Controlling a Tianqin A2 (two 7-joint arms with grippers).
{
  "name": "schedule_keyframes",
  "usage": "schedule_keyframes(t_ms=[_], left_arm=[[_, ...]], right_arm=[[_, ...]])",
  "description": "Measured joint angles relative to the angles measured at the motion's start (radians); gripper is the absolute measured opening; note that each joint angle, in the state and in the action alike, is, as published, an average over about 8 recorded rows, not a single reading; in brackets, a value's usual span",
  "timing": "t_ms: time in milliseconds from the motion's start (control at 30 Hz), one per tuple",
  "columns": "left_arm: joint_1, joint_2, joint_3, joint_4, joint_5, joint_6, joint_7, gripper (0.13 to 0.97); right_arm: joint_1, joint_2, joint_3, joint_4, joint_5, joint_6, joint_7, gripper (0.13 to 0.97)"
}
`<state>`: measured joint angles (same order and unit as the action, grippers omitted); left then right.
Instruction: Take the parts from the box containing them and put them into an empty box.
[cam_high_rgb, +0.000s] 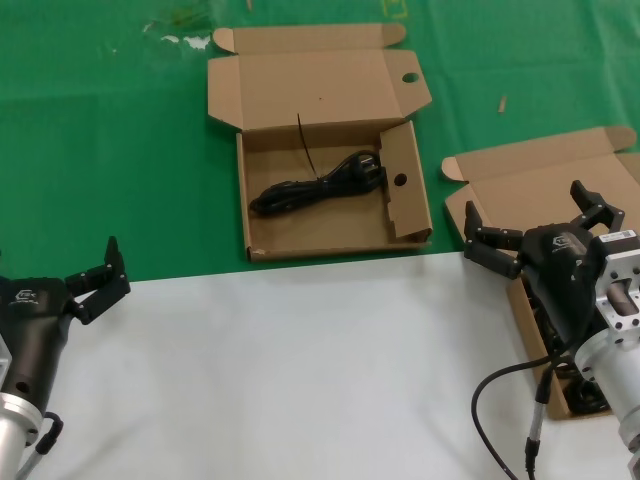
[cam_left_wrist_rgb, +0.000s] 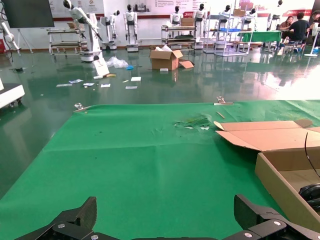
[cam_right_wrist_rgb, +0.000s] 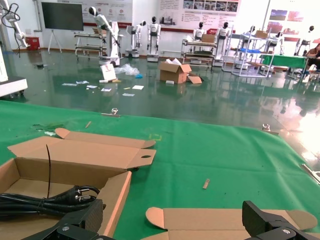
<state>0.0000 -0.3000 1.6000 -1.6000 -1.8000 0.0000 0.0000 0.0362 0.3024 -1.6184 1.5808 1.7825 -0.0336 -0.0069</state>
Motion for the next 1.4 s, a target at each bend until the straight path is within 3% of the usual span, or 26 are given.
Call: schedule_keyframes(t_ms=[1400], left_arm=[[0.0, 0.0, 0.0, 0.0, 0.0, 0.0, 0.0, 0.966]], right_arm=[[0.0, 0.0, 0.0, 0.0, 0.0, 0.0, 0.0, 0.966]])
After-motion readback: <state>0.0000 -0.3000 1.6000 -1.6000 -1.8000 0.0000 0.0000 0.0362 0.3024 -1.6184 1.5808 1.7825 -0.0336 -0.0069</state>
